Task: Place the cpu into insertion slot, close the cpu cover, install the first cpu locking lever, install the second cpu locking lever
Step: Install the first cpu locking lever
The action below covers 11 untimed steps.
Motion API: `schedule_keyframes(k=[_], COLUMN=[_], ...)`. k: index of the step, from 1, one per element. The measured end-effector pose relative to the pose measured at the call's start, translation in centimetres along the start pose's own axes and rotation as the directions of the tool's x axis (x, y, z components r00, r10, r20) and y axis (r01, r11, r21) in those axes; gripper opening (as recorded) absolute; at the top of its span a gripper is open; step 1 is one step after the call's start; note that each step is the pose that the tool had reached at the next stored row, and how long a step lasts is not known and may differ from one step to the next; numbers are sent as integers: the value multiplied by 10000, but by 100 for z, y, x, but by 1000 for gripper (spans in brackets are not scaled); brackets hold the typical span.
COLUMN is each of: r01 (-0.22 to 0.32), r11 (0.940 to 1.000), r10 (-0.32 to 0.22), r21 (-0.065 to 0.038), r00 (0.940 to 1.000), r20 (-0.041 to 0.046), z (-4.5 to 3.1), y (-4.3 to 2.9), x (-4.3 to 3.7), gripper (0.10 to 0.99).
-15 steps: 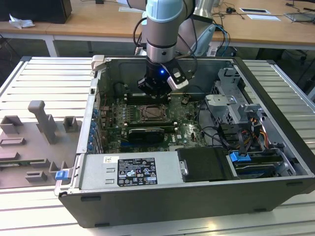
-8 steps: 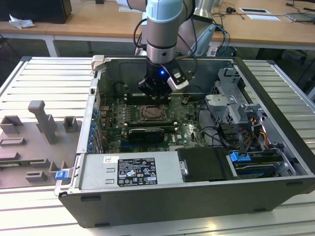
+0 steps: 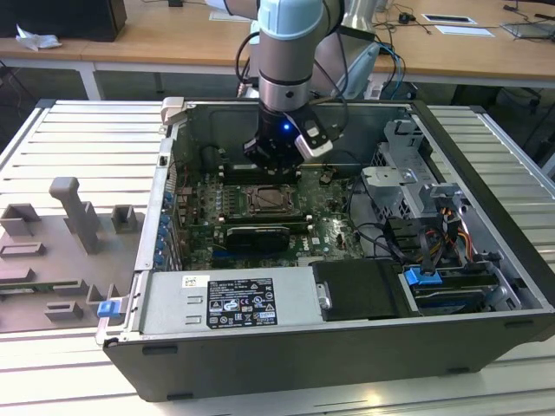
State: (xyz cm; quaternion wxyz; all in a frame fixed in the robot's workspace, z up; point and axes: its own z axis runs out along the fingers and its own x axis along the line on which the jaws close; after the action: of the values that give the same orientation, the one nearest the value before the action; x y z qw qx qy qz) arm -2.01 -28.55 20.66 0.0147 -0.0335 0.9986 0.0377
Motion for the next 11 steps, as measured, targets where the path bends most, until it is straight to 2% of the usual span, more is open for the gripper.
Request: schedule_keyframes(k=[4,11], r01=[0,1], r11=[10000,10000], r10=[0,-1], r21=[3,7], r00=[10000,10000], r20=[-2,-1], z=[-120,-133], y=[9,-19], x=[-4,-2], gripper=[106,106])
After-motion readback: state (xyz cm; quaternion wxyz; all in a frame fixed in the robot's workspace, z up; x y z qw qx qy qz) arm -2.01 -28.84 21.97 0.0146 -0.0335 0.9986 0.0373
